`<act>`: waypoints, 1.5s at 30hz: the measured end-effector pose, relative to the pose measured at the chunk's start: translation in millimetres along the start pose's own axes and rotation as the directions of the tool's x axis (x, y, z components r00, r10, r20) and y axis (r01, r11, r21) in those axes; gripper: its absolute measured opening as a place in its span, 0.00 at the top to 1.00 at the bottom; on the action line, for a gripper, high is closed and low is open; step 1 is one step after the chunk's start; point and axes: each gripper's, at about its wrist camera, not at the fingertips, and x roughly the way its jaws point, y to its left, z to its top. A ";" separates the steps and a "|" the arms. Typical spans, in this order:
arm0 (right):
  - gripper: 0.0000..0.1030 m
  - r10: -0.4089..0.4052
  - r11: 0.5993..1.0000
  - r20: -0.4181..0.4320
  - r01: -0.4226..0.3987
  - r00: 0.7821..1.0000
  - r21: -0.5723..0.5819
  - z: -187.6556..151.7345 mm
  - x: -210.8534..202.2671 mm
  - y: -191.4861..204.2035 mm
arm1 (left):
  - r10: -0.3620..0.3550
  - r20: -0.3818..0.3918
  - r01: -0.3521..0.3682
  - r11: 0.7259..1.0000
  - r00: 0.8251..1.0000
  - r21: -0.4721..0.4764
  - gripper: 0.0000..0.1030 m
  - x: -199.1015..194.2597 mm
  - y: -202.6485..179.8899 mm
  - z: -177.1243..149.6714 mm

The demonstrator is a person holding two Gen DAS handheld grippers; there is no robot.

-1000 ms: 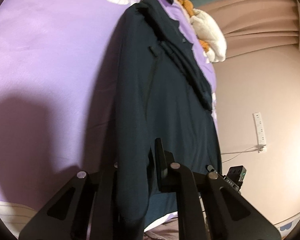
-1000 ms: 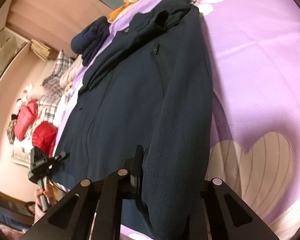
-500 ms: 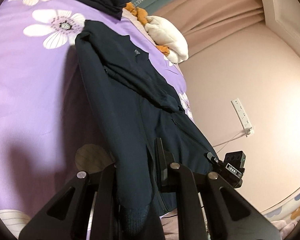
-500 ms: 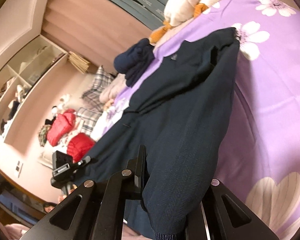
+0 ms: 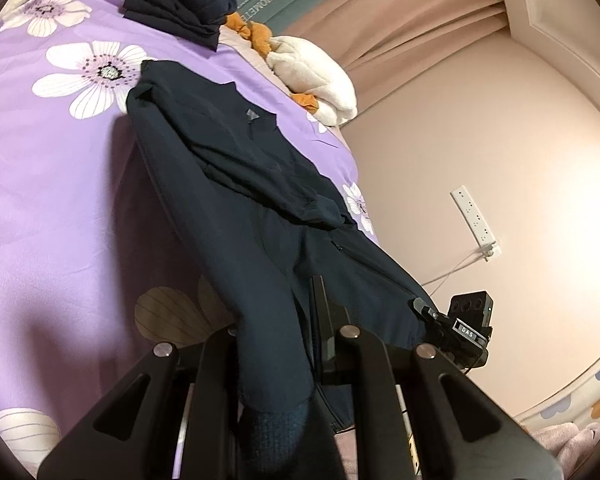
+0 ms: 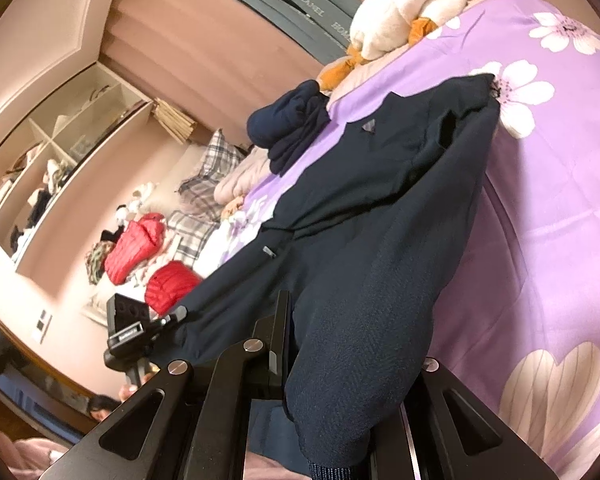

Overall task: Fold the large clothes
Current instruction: 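Lift the hem with both grippers and raise it toward the collar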

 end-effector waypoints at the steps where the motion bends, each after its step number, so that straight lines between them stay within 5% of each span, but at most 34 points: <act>1: 0.88 0.003 1.000 0.000 -0.003 1.000 -0.005 1.4 -0.3 1.4 | -0.001 0.001 0.001 1.000 1.000 0.004 0.90 -0.7 -1.8 -0.5; 45: 0.88 0.189 0.967 0.052 -0.176 0.981 -0.185 13.9 -32.6 34.6 | -0.106 0.036 0.098 0.980 0.994 0.173 0.89 -48.2 -44.8 -13.1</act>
